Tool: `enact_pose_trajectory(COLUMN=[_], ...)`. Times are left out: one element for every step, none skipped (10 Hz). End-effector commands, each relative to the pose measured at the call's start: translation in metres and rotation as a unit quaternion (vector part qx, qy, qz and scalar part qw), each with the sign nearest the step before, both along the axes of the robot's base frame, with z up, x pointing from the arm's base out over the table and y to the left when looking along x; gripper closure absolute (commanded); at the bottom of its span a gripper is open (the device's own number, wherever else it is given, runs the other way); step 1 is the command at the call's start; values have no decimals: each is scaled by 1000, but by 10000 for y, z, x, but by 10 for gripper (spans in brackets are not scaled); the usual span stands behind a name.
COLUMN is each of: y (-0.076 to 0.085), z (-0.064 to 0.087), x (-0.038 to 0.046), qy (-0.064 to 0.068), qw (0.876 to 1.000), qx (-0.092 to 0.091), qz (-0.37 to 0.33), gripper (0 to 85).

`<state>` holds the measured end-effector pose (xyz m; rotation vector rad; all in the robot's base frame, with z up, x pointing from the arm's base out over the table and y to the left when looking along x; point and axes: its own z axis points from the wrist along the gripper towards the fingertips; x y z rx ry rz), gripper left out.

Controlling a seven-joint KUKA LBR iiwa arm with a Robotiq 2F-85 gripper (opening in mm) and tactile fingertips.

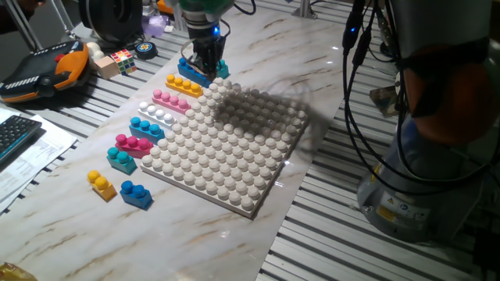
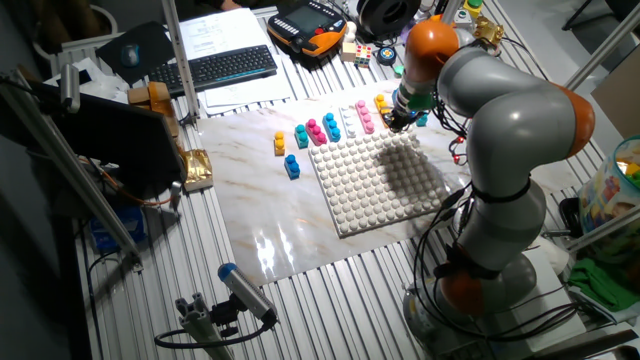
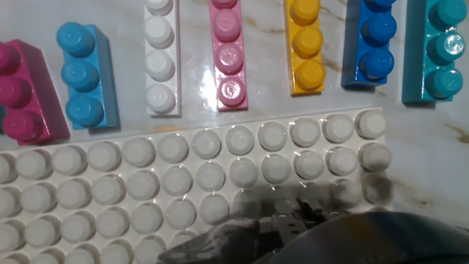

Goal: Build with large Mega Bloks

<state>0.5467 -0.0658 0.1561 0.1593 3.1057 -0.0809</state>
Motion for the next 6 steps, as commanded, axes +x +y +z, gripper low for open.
enact_pose_trajectory(y=[-1,-1,-61,-167,-264,-352], z=[0,0,1,10,10,-12], x=[0,0,36,91,132,169], qy=[0,-1,-3,-4,-6,-9], qw=[1000,1000,1000,1000,1000,1000], qx=[1,2,-1,-2,-1,-1], qz=[4,8,11,16,20,23], gripper=[843,843,843,843,843,843])
